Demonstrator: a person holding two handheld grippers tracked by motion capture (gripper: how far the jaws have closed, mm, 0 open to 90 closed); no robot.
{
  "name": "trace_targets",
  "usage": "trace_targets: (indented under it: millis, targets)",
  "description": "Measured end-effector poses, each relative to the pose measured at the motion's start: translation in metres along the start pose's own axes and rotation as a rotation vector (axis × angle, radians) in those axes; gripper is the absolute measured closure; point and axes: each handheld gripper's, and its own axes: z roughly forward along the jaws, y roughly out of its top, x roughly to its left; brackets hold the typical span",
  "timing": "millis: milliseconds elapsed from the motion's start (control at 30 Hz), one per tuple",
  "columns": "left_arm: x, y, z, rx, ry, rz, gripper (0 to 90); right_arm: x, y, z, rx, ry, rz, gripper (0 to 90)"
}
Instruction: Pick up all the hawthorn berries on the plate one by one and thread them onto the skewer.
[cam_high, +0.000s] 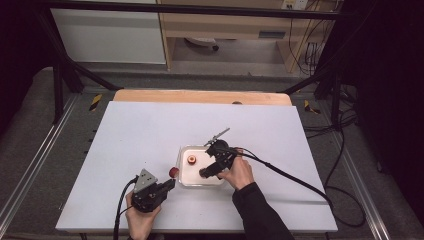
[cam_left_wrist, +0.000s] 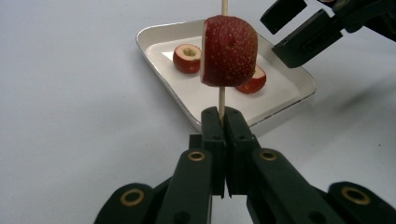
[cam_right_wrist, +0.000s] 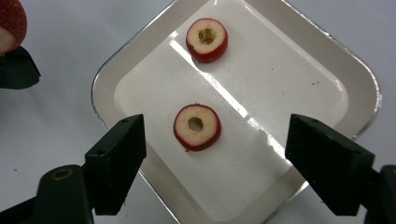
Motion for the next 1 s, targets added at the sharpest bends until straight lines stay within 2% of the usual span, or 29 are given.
trace_targets:
  millis: [100,200,400,600,833,1000]
  targets:
    - [0.001,0.000,0.000,-0.002,0.000,-0.002,88.6,0.001,0.004,0.006,0.030,0.014,0.017,26.1]
    - [0.001,0.000,0.000,-0.002,-0.001,-0.004,88.6,0.002,0.008,0.011,0.067,0.003,0.015,31.8]
    - [0.001,0.000,0.000,0.001,-0.001,-0.001,88.6,0.002,0.014,0.020,0.110,0.014,0.032,39.5]
    - [0.001,0.000,0.002,0.005,-0.005,0.000,88.6,0.001,0.014,0.026,0.125,0.021,0.043,44.9]
    - [0.000,-0.001,0.003,0.011,-0.008,0.002,88.6,0.005,0.015,0.032,0.144,0.025,0.028,49.1]
    - [0.001,-0.001,0.002,0.010,-0.008,-0.001,88.6,0.006,0.015,0.034,0.161,0.007,0.009,53.1]
